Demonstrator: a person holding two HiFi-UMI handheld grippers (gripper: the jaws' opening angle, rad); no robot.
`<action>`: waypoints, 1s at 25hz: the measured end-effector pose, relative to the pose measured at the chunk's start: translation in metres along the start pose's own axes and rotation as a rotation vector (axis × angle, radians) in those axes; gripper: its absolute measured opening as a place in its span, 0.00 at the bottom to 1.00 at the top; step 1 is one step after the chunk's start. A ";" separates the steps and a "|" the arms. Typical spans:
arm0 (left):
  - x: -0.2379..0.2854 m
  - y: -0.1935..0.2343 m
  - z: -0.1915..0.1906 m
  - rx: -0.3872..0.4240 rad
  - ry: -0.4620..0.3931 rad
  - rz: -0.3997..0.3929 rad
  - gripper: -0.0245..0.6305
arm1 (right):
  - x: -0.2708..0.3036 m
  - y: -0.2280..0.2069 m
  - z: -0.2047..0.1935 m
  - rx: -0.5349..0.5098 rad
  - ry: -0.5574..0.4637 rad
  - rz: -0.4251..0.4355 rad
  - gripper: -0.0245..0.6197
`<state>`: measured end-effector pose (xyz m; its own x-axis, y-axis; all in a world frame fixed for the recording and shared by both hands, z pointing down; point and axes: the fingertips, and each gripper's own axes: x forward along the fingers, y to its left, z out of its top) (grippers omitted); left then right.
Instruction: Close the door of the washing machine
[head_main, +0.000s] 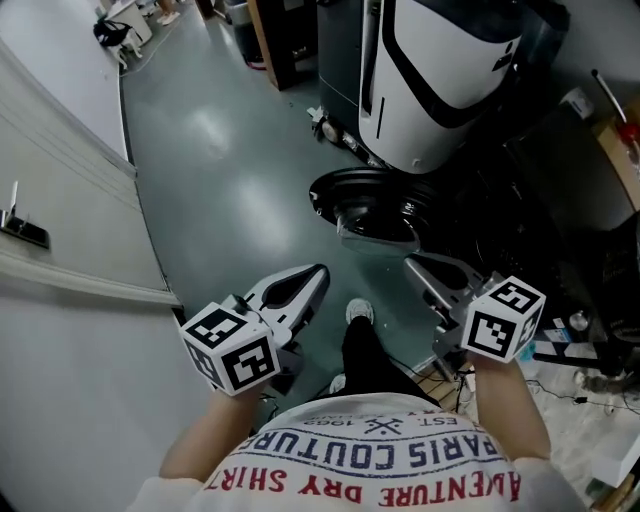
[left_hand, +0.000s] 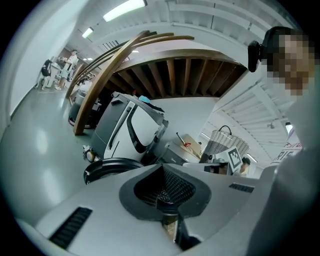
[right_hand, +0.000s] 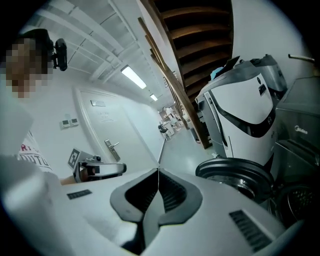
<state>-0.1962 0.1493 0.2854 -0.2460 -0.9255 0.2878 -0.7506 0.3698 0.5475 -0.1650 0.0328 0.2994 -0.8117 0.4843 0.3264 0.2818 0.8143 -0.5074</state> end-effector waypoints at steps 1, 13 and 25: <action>0.007 0.008 0.004 -0.005 0.004 0.009 0.07 | 0.010 -0.012 0.007 0.007 0.001 -0.003 0.07; 0.111 0.116 0.051 -0.114 0.093 0.079 0.07 | 0.147 -0.179 0.060 -0.119 0.187 -0.200 0.07; 0.134 0.200 0.071 -0.159 0.121 0.134 0.07 | 0.239 -0.256 0.032 -0.197 0.470 -0.326 0.07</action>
<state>-0.4230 0.0934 0.3781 -0.2546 -0.8543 0.4531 -0.6080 0.5057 0.6120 -0.4472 -0.0696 0.4820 -0.5719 0.2529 0.7803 0.1823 0.9667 -0.1796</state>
